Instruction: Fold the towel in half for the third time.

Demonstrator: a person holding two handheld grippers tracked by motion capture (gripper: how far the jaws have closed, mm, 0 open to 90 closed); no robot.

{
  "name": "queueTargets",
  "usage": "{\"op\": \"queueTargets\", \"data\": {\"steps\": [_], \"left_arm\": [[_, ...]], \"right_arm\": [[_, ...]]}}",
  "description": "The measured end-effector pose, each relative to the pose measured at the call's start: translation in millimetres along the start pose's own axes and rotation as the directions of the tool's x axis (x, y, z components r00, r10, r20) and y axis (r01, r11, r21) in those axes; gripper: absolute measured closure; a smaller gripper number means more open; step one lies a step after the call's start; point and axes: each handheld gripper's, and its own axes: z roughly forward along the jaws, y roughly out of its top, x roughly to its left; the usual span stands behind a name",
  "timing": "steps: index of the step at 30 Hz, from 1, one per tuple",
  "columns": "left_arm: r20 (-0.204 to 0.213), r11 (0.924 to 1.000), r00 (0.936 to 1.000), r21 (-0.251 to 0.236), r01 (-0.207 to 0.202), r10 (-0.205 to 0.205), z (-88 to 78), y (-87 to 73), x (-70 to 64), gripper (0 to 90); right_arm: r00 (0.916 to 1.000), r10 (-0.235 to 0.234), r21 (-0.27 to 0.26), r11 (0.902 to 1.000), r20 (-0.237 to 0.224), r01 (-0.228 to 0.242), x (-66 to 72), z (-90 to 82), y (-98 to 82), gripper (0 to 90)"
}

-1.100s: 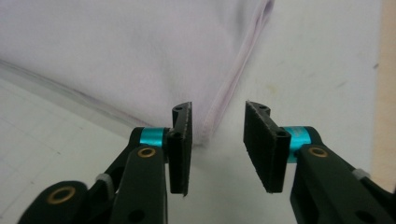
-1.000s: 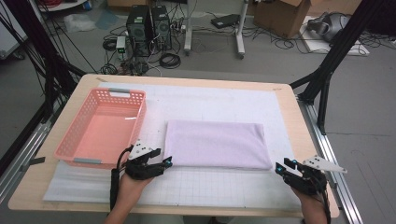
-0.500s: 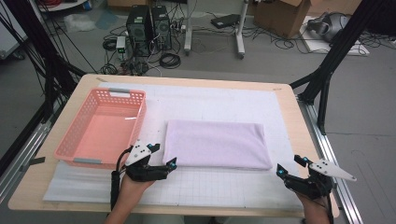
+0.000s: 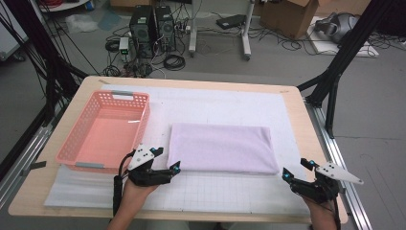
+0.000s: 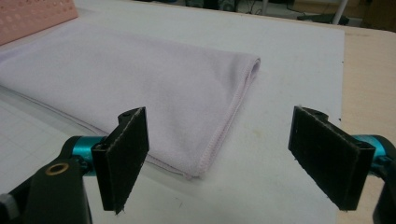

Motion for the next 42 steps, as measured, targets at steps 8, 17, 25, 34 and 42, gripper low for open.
{"op": "queueTargets", "data": {"steps": [8,17,25,34,42], "left_arm": [[-0.016,0.999,0.9997,0.039,0.022,-0.021,3.9,-3.4,3.6,19.3],[-0.044,0.9927,0.9982,0.112,0.044,-0.039,12.3,-6.7,8.3,21.2],[-0.067,0.9785,0.9951,0.188,0.084,-0.072,22.7,-9.7,16.1,33.8],[-0.1,0.9598,0.9907,0.256,0.115,-0.092,31.9,-14.1,23.9,41.7],[-0.09,0.9604,0.9937,0.264,0.088,-0.067,34.9,-13.9,17.4,49.8]], "right_arm": [[0.9999,0.008,0.007,0.9999,-0.015,-0.008,2.4,6.1,0.8,18.8],[0.9989,0.005,0.029,0.9996,-0.047,-0.003,6.7,13.3,2.6,17.9],[0.9952,0.007,0.033,0.9994,-0.098,-0.004,11.8,28.7,13.3,17.9],[0.9892,-0.033,0.052,0.9978,-0.143,0.041,21.9,60.9,33.8,17.9],[0.9756,-0.079,0.09,0.991,-0.205,0.1,37.7,112.7,81.4,17.9]]}}
